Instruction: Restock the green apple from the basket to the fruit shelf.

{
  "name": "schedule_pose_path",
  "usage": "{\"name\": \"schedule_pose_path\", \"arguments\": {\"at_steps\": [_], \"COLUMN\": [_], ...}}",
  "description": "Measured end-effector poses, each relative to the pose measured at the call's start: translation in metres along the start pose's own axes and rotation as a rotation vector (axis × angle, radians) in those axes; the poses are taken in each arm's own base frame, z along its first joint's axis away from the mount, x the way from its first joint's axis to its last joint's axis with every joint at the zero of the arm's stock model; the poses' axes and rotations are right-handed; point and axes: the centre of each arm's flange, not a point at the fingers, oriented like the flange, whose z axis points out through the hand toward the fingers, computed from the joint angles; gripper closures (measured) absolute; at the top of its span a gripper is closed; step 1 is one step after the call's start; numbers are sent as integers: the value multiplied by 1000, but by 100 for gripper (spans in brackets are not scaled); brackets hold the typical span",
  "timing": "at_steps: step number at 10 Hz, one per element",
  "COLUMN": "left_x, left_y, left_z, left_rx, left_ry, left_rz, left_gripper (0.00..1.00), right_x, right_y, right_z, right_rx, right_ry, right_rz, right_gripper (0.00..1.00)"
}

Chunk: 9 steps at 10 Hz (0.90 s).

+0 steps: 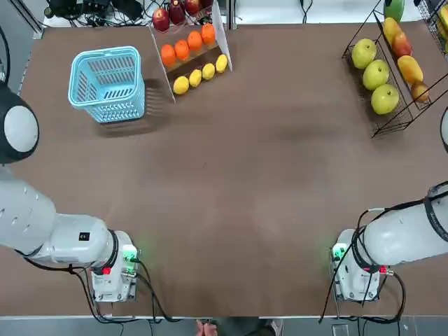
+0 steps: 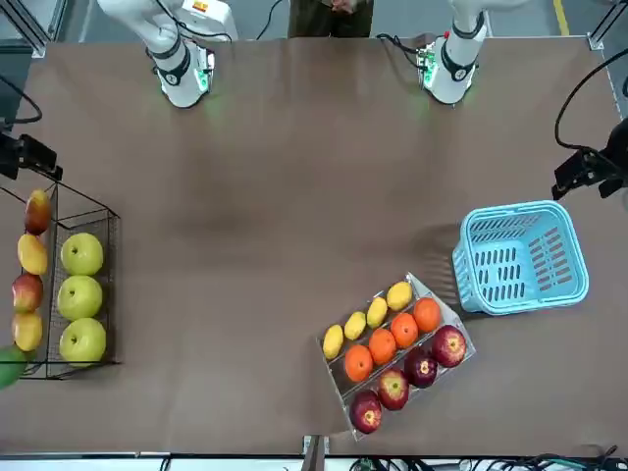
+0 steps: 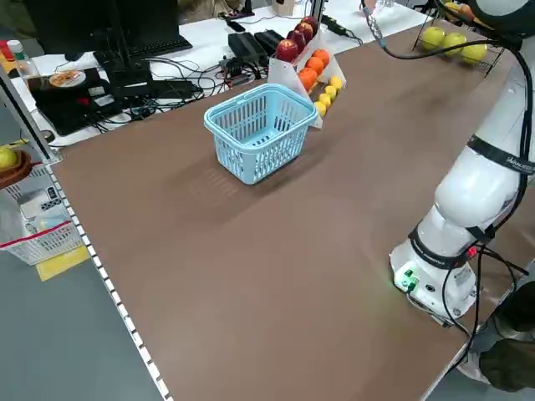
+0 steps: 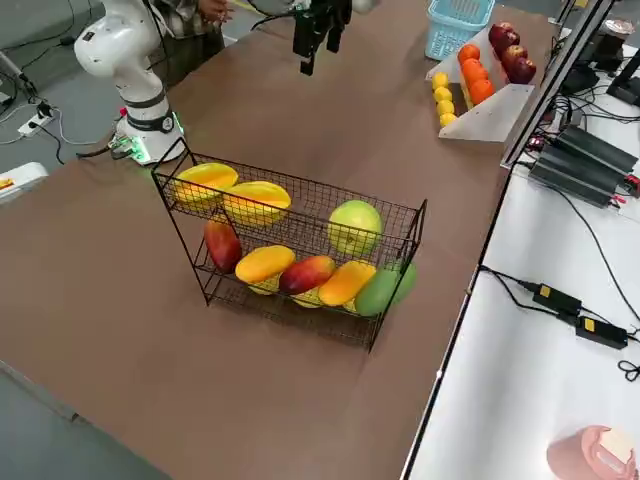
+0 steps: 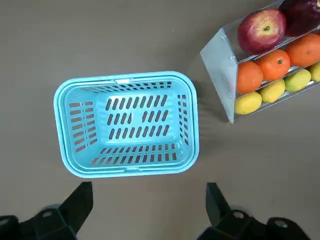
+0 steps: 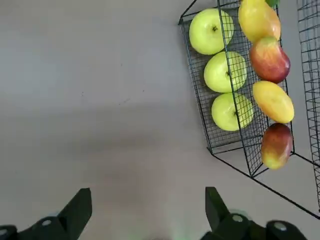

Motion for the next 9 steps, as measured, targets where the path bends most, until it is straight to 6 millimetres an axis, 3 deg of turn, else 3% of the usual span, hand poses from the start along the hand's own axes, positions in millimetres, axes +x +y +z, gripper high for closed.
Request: {"name": "schedule_pose_path", "arguments": {"at_steps": [3, 9], "left_x": [0, 0], "left_y": [-3, -8], "left_z": [0, 0], "left_rx": [0, 0], "left_ry": [0, 0], "left_rz": [-5, -11], "left_gripper": [0, 0], "right_x": [7, 7], "right_y": [1, -2], "right_z": [18, 18], "right_rx": [-1, -1], "right_ry": [0, 0], "right_rz": [-26, -107], "right_gripper": [0, 0]}}
